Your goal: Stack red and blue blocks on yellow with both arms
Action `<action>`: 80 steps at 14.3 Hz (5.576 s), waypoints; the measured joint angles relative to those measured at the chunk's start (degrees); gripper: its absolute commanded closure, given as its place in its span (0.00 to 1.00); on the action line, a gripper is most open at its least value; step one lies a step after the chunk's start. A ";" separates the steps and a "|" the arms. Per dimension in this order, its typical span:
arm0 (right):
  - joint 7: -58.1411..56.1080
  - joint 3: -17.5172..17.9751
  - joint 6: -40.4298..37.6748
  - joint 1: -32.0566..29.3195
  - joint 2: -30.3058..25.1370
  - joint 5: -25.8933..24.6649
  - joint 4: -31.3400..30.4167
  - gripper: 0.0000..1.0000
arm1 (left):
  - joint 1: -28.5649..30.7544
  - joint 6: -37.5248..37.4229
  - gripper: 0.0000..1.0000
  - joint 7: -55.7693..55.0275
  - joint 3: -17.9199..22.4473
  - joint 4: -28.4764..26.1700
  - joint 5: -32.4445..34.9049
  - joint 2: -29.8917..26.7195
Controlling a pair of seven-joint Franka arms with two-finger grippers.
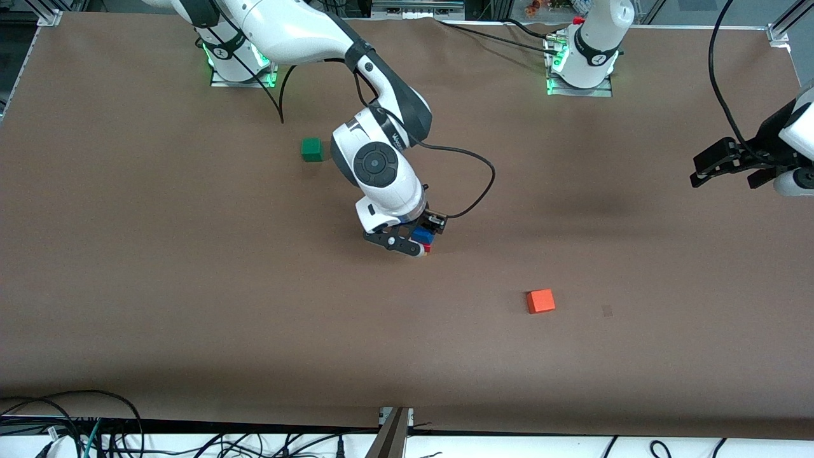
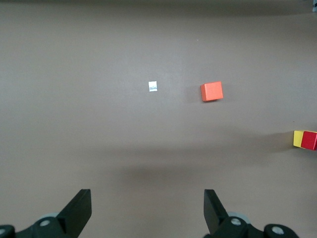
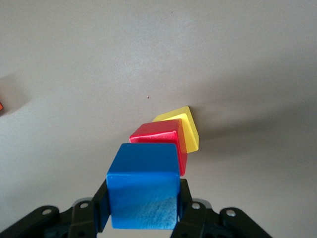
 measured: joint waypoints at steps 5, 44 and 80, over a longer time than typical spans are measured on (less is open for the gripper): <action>-0.55 0.00 0.00 -0.16 0.31 0.00 0.00 0.72 | -0.14 0.83 0.00 0.00 -0.25 -0.13 -0.01 0.20; -6.37 -10.16 -17.29 -6.06 -13.89 -0.31 3.10 0.00 | -0.90 4.54 0.00 1.77 1.30 -0.76 -0.07 -1.94; -47.22 3.42 -30.14 -36.33 -51.50 -17.42 -29.14 0.00 | -1.01 5.10 0.00 0.37 1.33 -0.91 -0.07 -1.92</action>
